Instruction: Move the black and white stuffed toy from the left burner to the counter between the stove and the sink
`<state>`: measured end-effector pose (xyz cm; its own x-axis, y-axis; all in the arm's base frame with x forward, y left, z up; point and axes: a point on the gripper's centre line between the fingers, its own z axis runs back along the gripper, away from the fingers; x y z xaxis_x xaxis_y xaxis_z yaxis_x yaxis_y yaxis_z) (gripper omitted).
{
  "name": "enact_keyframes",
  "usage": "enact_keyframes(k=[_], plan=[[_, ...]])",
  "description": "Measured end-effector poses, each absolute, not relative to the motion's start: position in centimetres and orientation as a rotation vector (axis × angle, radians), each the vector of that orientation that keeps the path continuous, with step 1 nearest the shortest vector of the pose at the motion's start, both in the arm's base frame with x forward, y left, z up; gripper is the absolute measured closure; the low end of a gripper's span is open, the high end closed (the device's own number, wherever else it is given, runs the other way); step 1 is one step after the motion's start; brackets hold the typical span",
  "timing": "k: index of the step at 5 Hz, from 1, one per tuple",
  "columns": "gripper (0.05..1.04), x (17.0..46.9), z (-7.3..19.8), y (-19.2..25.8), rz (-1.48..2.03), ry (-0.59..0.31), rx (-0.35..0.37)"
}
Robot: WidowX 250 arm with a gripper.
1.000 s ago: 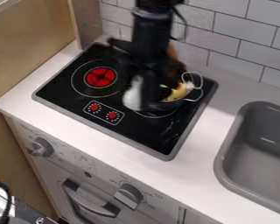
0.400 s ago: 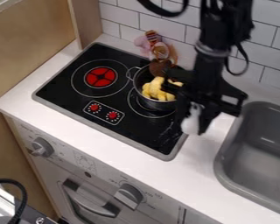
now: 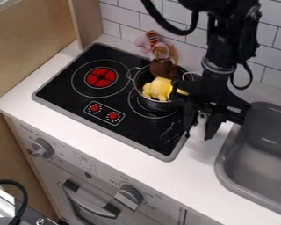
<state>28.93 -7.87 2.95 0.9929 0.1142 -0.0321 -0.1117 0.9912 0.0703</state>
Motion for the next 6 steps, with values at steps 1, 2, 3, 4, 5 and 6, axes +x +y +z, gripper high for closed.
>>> enact_keyframes(k=[1, 2, 3, 4, 5, 6], plan=[[0.670, 28.8, 2.1, -7.7, 0.097, 0.011, 0.067], [0.371, 28.6, 1.5, -7.4, 0.077, -0.011, 0.069], [0.114, 28.7, 1.3, -6.8, 0.060, -0.019, 0.064], [0.086, 28.7, 1.2, -5.6, 0.045, -0.006, 0.064], [0.086, 28.2, 2.5, -4.5, 0.036, 0.026, 0.057], [0.086, 27.3, 4.7, -2.9, 0.015, 0.094, 0.053]])
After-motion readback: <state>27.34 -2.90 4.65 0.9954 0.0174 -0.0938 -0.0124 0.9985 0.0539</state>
